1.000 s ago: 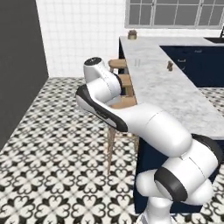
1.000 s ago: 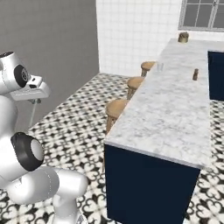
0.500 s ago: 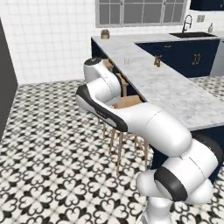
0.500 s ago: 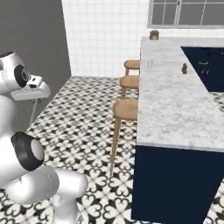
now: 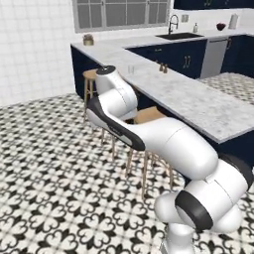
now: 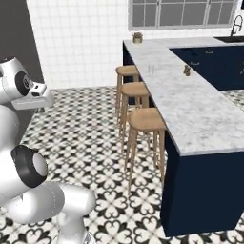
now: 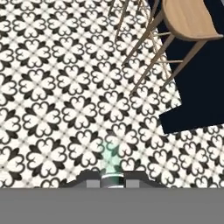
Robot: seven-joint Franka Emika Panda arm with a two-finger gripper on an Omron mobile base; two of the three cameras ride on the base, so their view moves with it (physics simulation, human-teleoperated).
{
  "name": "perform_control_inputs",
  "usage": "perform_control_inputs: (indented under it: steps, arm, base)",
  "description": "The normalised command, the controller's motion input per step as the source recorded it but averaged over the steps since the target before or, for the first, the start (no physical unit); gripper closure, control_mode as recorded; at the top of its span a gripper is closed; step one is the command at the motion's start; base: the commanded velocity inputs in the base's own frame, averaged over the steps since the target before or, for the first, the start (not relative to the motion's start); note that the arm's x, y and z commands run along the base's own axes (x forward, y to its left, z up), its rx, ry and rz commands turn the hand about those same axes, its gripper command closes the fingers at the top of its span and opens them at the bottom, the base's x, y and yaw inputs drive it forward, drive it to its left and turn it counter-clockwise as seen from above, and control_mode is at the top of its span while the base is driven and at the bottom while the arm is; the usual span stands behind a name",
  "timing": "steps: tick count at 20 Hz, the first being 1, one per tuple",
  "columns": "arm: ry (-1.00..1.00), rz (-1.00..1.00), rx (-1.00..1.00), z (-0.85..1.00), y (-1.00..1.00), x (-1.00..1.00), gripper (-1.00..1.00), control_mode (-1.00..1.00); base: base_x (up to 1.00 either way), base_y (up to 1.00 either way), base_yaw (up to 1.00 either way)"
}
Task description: Take a straw from the drawer in front and place it inside the glass cup on the dining counter.
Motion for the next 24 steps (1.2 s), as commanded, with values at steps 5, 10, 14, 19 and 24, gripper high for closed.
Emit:
perform_control_inputs:
  steps: [5, 10, 14, 19, 24]
  arm:
    - [0.0, 0.0, 0.0, 0.0, 0.0, 0.0, 1.0, 1.0]
    - [0.0, 0.0, 0.0, 0.0, 0.0, 0.0, 1.0, 1.0]
    - [0.0, 0.0, 0.0, 0.0, 0.0, 0.0, 1.0, 1.0]
    - [0.0, 0.0, 0.0, 0.0, 0.0, 0.0, 1.0, 1.0]
    - [0.0, 0.0, 0.0, 0.0, 0.0, 0.0, 1.0, 1.0]
  base:
    - [0.56, 1.0, -0.43]
    - [0.71, 1.0, -0.43]
    - [0.8, 0.97, -0.46]
    - [0.7, 0.8, -0.5]
    - [0.58, 0.86, -0.53]
